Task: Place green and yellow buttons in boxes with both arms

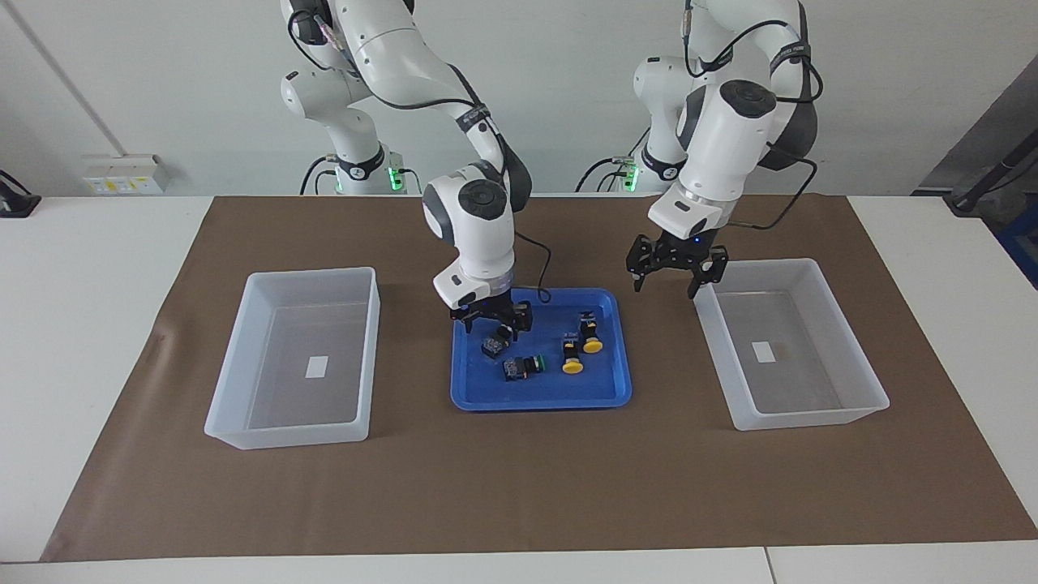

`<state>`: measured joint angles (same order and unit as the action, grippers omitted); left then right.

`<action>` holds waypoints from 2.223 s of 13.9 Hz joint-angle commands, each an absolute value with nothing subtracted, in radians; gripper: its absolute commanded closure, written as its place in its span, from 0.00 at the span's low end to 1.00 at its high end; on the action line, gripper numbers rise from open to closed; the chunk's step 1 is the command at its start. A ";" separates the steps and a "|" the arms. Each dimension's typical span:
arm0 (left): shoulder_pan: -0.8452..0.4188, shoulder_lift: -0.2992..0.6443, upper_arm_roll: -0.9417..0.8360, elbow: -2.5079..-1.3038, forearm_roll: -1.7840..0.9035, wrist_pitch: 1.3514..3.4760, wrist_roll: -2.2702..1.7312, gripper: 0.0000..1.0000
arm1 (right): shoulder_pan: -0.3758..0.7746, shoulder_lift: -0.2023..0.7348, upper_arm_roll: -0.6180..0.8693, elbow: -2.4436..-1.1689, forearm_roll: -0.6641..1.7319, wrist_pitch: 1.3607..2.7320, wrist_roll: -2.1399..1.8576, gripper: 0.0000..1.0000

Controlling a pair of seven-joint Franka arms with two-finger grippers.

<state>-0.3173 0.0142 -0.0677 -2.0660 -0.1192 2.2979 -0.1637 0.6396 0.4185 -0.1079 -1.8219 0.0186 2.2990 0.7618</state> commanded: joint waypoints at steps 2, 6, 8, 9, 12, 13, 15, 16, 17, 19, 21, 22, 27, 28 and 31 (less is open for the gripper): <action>-0.362 0.014 -0.054 -2.160 -0.162 2.462 -0.219 0.00 | 0.640 0.416 -0.107 -1.859 0.031 2.325 0.723 0.24; -0.377 0.017 -0.054 -2.194 -0.184 2.513 -0.219 0.00 | 0.641 0.420 -0.107 -1.884 0.031 2.407 0.727 0.92; -0.377 0.020 -0.054 -2.194 -0.189 2.528 -0.219 0.00 | 0.643 0.416 -0.107 -1.870 0.032 2.393 0.747 1.00; -0.377 0.023 -0.054 -2.197 -0.193 2.545 -0.219 0.00 | 0.640 0.401 -0.107 -1.867 0.032 2.381 0.747 1.00; -0.380 0.066 -0.054 -2.201 -0.198 2.588 -0.221 0.00 | 0.621 0.318 -0.112 -1.792 0.035 2.208 0.749 1.00; -0.405 0.092 -0.054 -2.200 -0.198 2.611 -0.233 0.00 | 0.606 0.281 -0.117 -1.775 0.035 2.160 0.749 1.00; -0.434 0.127 -0.054 -2.203 -0.198 2.654 -0.281 0.00 | 0.549 0.217 -0.118 -1.772 0.032 2.109 0.726 1.00; -0.448 0.132 -0.054 -2.209 -0.198 2.664 -0.285 0.00 | 0.522 0.197 -0.120 -1.772 0.031 2.089 0.685 1.00; -0.452 0.132 -0.054 -2.227 -0.198 2.666 -0.285 0.00 | 0.482 0.180 -0.120 -1.772 0.031 2.073 0.619 1.00; -0.457 0.133 -0.054 -2.249 -0.198 2.669 -0.285 0.00 | 0.395 0.155 -0.120 -1.772 0.031 2.054 0.475 1.00; -0.471 0.153 -0.054 -2.252 -0.198 2.693 -0.291 0.00 | 0.301 0.152 -0.118 -1.773 0.032 2.060 0.315 1.00; -0.479 0.166 -0.054 -2.263 -0.198 2.719 -0.291 0.00 | 0.258 0.153 -0.118 -1.779 0.034 2.072 0.246 1.00; -0.509 0.212 -0.052 -2.276 -0.198 2.787 -0.287 0.56 | 0.082 0.170 -0.117 -1.871 0.037 2.164 -0.068 1.00; -0.509 0.210 -0.051 -2.276 -0.198 2.777 -0.287 0.88 | 0.068 0.188 -0.118 -1.888 0.038 2.195 -0.115 1.00; -0.496 0.171 -0.051 -2.269 -0.198 2.722 -0.287 1.00 | 0.049 0.274 -0.118 -1.893 0.089 2.278 -0.158 1.00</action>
